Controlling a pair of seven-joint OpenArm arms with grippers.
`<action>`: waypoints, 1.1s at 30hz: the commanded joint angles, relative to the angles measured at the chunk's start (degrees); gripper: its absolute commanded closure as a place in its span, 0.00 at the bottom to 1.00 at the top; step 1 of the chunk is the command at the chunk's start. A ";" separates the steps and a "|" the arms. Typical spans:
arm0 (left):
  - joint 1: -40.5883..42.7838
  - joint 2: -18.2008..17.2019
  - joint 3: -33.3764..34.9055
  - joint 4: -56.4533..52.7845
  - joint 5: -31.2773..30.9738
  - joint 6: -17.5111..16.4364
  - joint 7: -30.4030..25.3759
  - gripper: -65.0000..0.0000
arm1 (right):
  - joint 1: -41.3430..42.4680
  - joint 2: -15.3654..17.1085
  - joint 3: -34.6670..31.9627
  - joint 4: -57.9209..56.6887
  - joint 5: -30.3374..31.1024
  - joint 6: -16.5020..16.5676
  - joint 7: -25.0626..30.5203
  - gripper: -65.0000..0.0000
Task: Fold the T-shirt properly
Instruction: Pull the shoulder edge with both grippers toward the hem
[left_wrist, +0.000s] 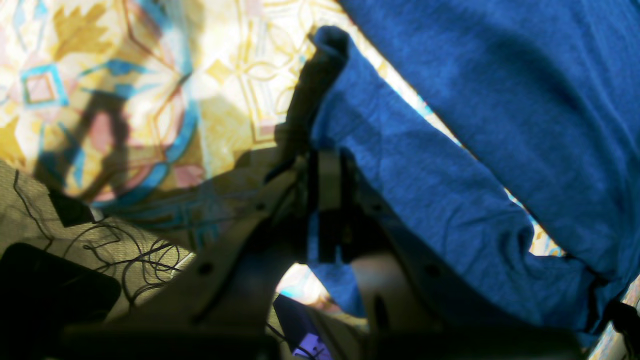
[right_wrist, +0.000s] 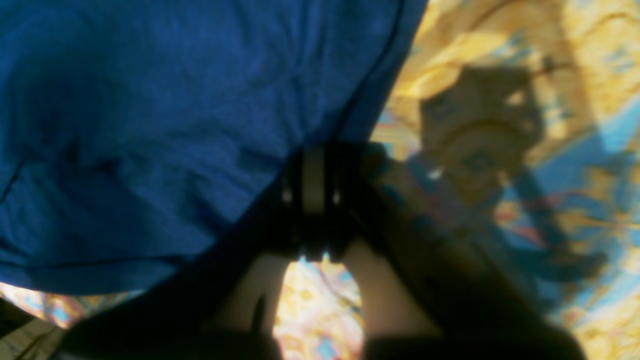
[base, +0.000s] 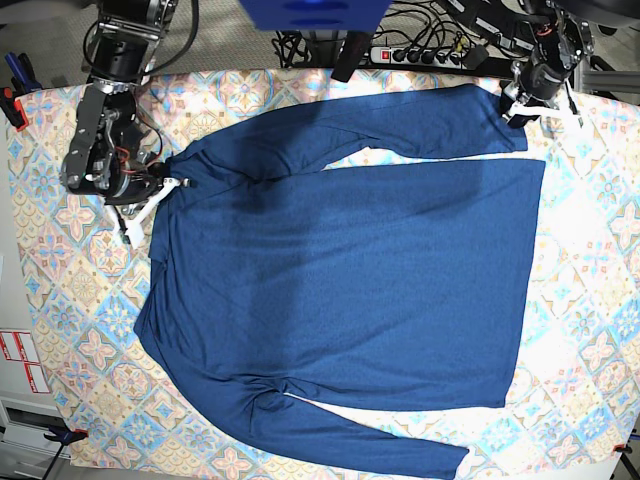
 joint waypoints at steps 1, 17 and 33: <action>0.12 -0.66 -0.42 0.84 -0.70 -0.38 -0.56 1.00 | 0.31 0.59 0.25 1.85 2.18 0.95 0.66 1.00; -4.98 -0.92 -0.42 8.84 -0.44 -0.38 -0.56 1.00 | 1.98 0.59 3.15 3.52 7.54 1.57 0.75 1.00; -15.00 -2.24 -5.08 7.08 -0.08 -0.38 -0.03 1.00 | 10.86 -0.21 3.06 0.89 7.54 2.62 2.86 1.00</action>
